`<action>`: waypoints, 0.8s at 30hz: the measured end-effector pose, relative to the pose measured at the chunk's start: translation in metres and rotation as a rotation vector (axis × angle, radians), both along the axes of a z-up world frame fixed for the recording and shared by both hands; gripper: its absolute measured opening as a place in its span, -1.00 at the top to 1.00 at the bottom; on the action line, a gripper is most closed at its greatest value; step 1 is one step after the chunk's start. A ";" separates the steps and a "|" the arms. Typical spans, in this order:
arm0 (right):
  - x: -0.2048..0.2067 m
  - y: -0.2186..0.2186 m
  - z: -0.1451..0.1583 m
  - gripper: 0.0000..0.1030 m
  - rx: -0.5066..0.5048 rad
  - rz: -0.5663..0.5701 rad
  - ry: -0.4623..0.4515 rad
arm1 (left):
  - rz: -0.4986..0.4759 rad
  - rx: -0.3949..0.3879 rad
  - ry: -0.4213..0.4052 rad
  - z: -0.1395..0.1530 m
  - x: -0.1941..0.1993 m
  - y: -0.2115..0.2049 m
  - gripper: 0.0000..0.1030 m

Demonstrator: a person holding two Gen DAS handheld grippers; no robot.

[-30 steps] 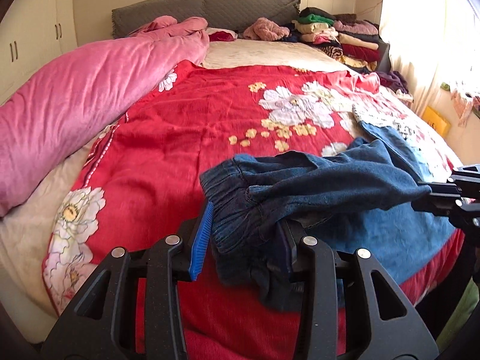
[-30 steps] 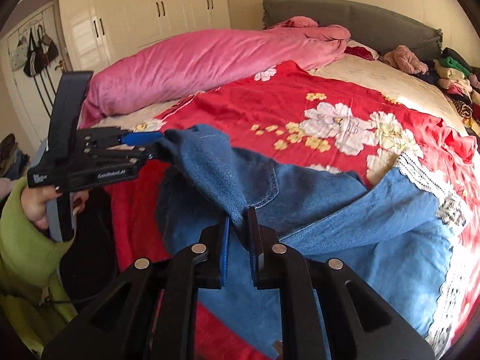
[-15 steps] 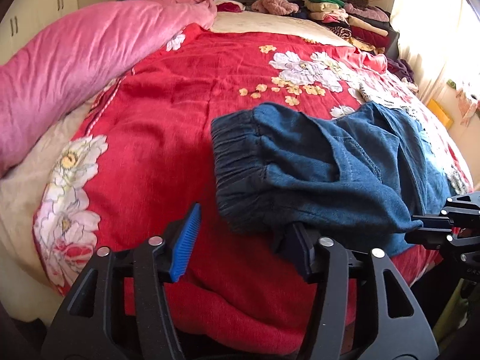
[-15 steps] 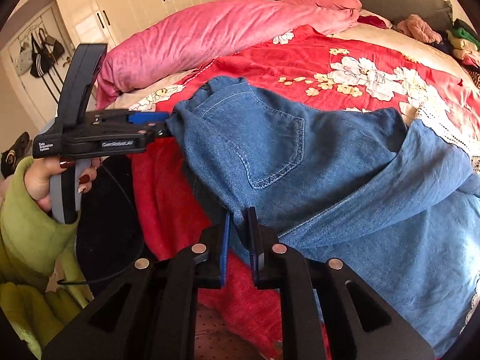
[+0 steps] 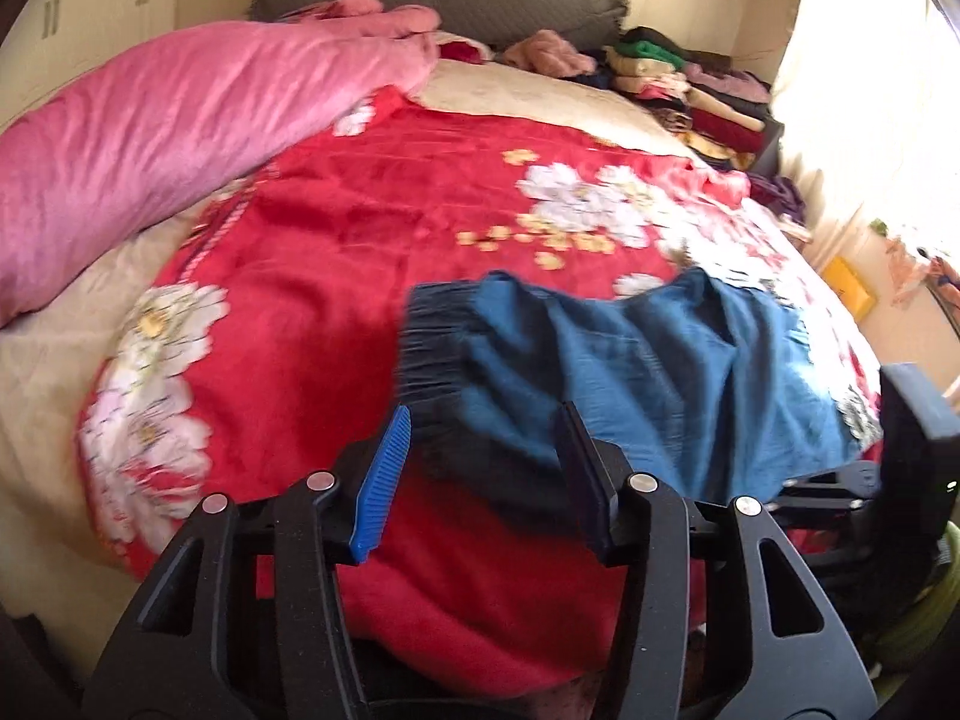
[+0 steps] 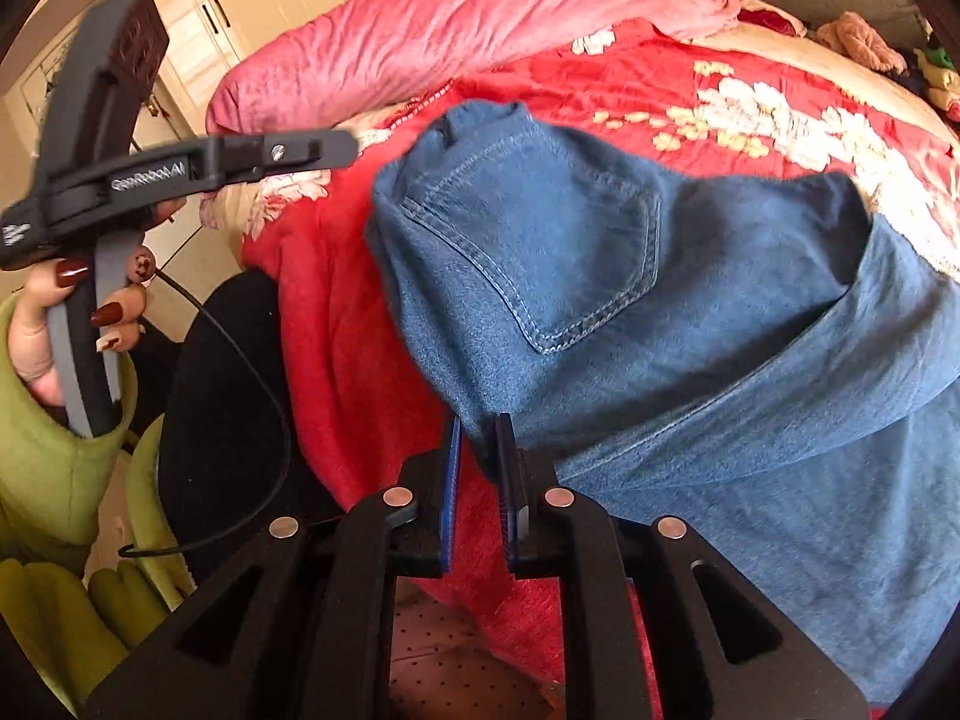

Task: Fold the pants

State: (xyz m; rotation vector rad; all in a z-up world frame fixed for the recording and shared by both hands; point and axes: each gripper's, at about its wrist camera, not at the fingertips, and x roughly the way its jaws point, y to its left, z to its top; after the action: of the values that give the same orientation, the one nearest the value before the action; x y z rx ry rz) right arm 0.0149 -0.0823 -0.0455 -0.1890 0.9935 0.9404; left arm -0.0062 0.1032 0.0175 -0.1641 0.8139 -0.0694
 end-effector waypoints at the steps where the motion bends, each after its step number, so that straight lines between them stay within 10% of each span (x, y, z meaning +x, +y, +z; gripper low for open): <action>1: 0.000 0.000 -0.002 0.74 0.003 0.000 0.010 | -0.018 0.005 0.007 -0.003 0.005 -0.007 0.18; 10: 0.002 -0.023 0.037 0.60 0.036 -0.066 -0.122 | -0.065 0.076 0.127 -0.051 0.030 -0.030 0.18; 17: 0.017 -0.009 -0.018 0.58 -0.132 -0.109 -0.021 | -0.073 0.064 0.118 -0.053 0.026 -0.028 0.18; 24: 0.017 -0.022 -0.004 0.39 -0.081 -0.130 -0.022 | -0.061 0.036 0.115 -0.048 0.026 -0.024 0.18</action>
State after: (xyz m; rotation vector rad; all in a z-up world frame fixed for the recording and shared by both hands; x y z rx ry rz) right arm 0.0322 -0.1045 -0.0495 -0.1995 1.0115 0.7786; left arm 0.0193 0.0789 -0.0309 -0.1103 0.9340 -0.1034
